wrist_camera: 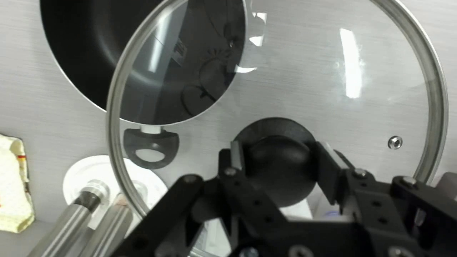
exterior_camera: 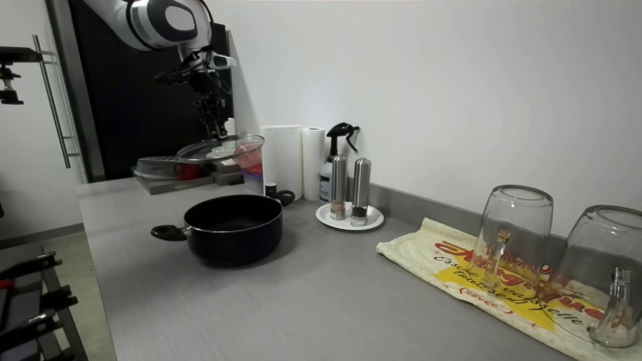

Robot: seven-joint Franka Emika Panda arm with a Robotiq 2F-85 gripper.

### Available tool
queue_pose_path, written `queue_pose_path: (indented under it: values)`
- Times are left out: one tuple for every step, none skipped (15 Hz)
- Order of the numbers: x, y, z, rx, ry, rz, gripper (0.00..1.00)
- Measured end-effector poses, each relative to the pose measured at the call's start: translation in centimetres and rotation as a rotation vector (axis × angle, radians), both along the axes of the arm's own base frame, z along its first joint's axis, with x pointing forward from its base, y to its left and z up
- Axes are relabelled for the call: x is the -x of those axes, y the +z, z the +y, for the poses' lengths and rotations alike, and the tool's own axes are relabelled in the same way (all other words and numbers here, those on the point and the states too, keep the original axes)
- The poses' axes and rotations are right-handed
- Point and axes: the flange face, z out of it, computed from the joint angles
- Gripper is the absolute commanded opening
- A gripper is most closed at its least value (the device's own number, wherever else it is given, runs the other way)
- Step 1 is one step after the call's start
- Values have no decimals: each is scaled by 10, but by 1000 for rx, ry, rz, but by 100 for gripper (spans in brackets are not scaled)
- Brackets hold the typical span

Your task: Uncover the pot and put the lid on the counter

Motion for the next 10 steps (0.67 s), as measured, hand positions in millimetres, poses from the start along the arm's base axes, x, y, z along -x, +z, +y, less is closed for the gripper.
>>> queue_pose_path:
  values:
    - [6, -1, 18, -2, 32, 2, 26]
    - [12, -2, 34, -3, 61, 6, 26]
    - [19, -4, 49, -4, 89, 10, 26]
    - [26, -6, 63, -5, 115, 14, 26]
    - [32, -8, 77, -5, 141, 20, 26]
    - [40, -12, 89, -4, 166, 27, 26]
    - [47, -16, 101, -2, 190, 37, 26]
    - [54, -21, 112, 0, 212, 46, 26]
    - [61, -27, 122, 2, 232, 56, 26]
    - [67, -33, 132, 3, 245, 65, 26]
